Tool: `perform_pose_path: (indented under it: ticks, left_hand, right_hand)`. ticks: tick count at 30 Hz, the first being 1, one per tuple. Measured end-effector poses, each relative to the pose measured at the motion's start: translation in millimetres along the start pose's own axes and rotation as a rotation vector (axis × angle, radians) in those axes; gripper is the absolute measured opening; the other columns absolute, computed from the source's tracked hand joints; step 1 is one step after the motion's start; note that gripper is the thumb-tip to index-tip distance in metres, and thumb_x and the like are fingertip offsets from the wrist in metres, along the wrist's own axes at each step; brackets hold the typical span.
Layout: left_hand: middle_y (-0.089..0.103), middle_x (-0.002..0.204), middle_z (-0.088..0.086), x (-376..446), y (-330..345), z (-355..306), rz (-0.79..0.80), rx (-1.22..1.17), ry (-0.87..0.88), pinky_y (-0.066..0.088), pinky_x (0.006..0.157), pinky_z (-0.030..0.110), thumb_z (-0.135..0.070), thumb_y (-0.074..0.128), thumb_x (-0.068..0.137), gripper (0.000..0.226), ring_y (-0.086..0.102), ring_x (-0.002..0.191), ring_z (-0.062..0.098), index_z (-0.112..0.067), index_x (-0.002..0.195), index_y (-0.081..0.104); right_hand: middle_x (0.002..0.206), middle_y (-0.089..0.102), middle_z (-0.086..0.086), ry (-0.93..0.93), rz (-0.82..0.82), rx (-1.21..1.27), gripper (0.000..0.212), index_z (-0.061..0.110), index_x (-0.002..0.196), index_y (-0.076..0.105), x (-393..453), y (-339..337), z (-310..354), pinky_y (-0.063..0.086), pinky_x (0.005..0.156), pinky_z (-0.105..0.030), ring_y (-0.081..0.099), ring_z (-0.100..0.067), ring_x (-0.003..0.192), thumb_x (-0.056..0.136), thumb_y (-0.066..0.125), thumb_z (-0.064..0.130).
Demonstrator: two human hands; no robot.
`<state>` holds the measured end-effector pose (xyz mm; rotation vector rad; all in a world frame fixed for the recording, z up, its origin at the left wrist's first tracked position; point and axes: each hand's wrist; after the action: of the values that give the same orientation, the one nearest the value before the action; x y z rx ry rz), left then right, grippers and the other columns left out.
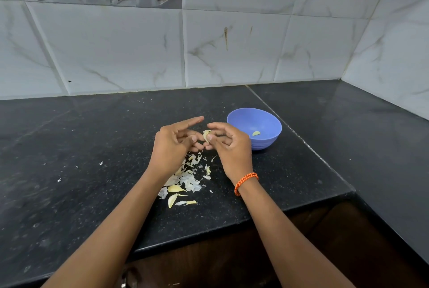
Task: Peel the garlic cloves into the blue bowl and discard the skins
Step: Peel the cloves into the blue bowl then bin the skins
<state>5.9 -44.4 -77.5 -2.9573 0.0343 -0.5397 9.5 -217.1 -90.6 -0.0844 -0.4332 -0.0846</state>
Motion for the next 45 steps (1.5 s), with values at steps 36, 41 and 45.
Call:
perform_pose_path:
  ticks: [36, 41, 45]
  left_hand:
    - [0.077, 0.089, 0.006, 0.1, -1.4, -1.5, -0.059, 0.093, 0.055, 0.065, 0.087, 0.044, 0.005, 0.078, 0.091, 0.052, 0.076, 0.084, 0.029, -0.029, 0.129, 0.067]
    - [0.077, 0.112, 0.005, 1.0, -1.0, 0.1, 0.035, 0.047, 0.003, 0.065, 0.093, 0.045, 0.014, 0.077, 0.086, 0.068, 0.079, 0.099, 0.024, -0.026, 0.140, 0.066]
    - [0.082, 0.098, 0.007, 0.4, -1.9, -2.8, 0.011, 0.011, -0.007, 0.065, 0.093, 0.046, -0.001, 0.081, 0.093, 0.042, 0.081, 0.092, 0.028, -0.018, 0.131, 0.071]
  right_hand:
    - [0.085, 0.072, -0.001, -0.017, 0.080, -0.096, 0.022, 0.016, 0.112, 0.077, -4.5, 2.9, 3.8, 0.055, 0.069, -0.022, 0.067, -0.010, 0.076, 0.092, 0.081, 0.010]
    - [0.087, 0.074, 0.000, -0.029, 0.043, -0.147, 0.019, 0.014, 0.104, 0.080, -4.0, 0.3, 3.5, 0.062, 0.074, -0.026, 0.072, -0.015, 0.081, 0.089, 0.079, 0.002]
    - [0.090, 0.073, 0.001, -0.051, 0.012, -0.211, 0.018, 0.016, 0.101, 0.080, -2.6, 0.5, -0.9, 0.066, 0.075, -0.036, 0.074, -0.018, 0.084, 0.089, 0.080, 0.003]
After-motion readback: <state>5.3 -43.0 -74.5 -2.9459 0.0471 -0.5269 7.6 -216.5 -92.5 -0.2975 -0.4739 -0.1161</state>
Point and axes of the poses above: each hand's wrist, its own x-axis towards the middle knuckle, its own y-axis out of the palm, z = x × y
